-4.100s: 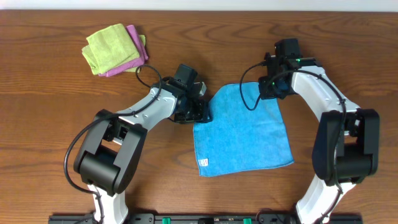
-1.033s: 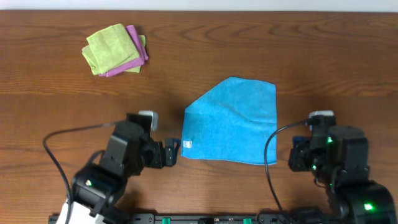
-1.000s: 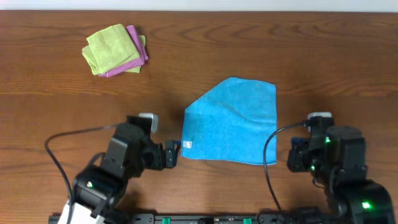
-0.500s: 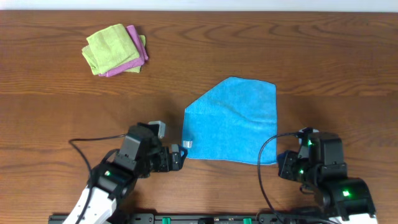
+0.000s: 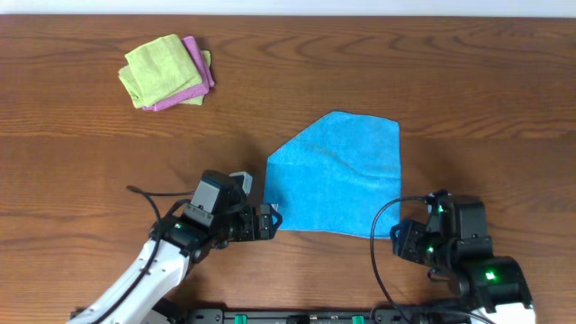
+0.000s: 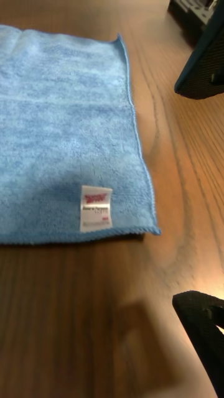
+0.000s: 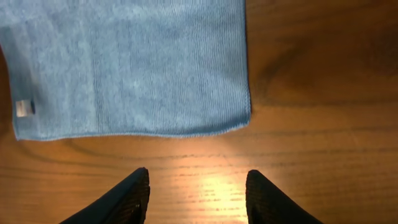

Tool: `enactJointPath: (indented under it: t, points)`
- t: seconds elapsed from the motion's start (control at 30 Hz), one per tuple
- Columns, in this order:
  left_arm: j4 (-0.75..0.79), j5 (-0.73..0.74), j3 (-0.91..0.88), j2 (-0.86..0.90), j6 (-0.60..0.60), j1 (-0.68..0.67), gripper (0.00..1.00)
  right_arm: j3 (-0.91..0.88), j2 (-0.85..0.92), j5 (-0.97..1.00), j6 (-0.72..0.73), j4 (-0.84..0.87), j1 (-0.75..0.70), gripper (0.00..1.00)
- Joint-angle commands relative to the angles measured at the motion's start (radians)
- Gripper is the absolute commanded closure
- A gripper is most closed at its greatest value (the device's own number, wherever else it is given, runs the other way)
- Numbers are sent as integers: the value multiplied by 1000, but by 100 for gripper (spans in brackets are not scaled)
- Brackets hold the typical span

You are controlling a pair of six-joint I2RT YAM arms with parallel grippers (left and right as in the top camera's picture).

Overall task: Fold the cloth
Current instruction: 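Move both grippers to the cloth's near corners and grasp them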

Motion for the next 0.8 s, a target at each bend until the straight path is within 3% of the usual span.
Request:
enactJointPath:
  t: [0.0, 0.17, 0.2, 0.33, 0.57, 0.63, 0.77]
  points:
    - [23, 47, 3, 26, 8, 1, 5, -14, 20, 42, 18, 16, 4, 50]
    - [17, 31, 3, 30, 8, 1, 0, -15, 65, 82, 17, 24, 4, 50]
    - [10, 19, 3, 34, 8, 1, 6, -16, 74, 81, 17, 30, 4, 51]
    - [16, 20, 3, 63, 20, 1, 12, -31, 110, 77, 5, 68, 4, 57]
    - [43, 40, 3, 94, 58, 13, 12, -71, 158, 11, -36, 159, -3, 64]
    - [61, 95, 3, 94, 93, 31, 13, -71, 155, -22, -55, 169, -15, 73]
    - [71, 100, -2, 96, 108, 78, 14, -89, 155, -64, -89, 192, -59, 74]
